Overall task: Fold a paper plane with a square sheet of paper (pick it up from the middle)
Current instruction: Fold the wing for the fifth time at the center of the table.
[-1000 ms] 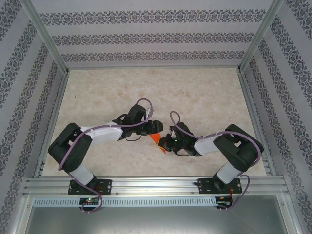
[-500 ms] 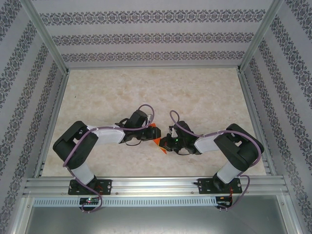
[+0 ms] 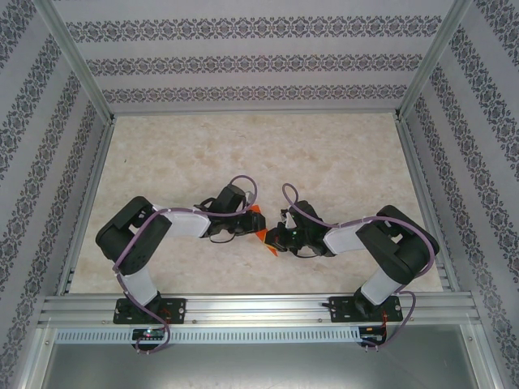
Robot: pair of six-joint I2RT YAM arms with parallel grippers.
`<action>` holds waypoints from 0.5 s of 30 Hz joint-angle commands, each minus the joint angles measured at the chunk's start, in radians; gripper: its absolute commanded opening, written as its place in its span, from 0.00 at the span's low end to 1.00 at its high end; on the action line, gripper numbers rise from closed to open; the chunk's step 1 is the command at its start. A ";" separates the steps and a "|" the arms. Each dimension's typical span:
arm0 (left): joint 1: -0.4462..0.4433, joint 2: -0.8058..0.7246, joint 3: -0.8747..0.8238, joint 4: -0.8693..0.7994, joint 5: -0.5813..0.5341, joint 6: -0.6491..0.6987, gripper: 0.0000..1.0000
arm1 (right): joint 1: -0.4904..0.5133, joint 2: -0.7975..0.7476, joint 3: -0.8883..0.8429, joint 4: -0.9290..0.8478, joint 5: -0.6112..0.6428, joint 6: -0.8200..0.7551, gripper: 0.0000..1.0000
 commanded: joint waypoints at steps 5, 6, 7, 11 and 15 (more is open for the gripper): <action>0.111 0.016 0.005 -0.026 -0.069 0.022 0.36 | -0.011 0.040 -0.073 -0.251 0.041 -0.049 0.00; 0.120 0.021 0.023 -0.065 -0.078 0.029 0.37 | -0.011 0.037 -0.071 -0.261 0.042 -0.052 0.00; 0.128 0.025 0.037 -0.090 -0.086 0.037 0.37 | -0.011 0.033 -0.070 -0.270 0.042 -0.056 0.00; 0.165 0.036 0.045 -0.110 -0.090 0.051 0.37 | -0.012 0.013 -0.071 -0.286 0.044 -0.060 0.00; 0.209 0.042 0.032 -0.088 -0.066 0.067 0.38 | -0.013 -0.002 -0.071 -0.295 0.044 -0.061 0.00</action>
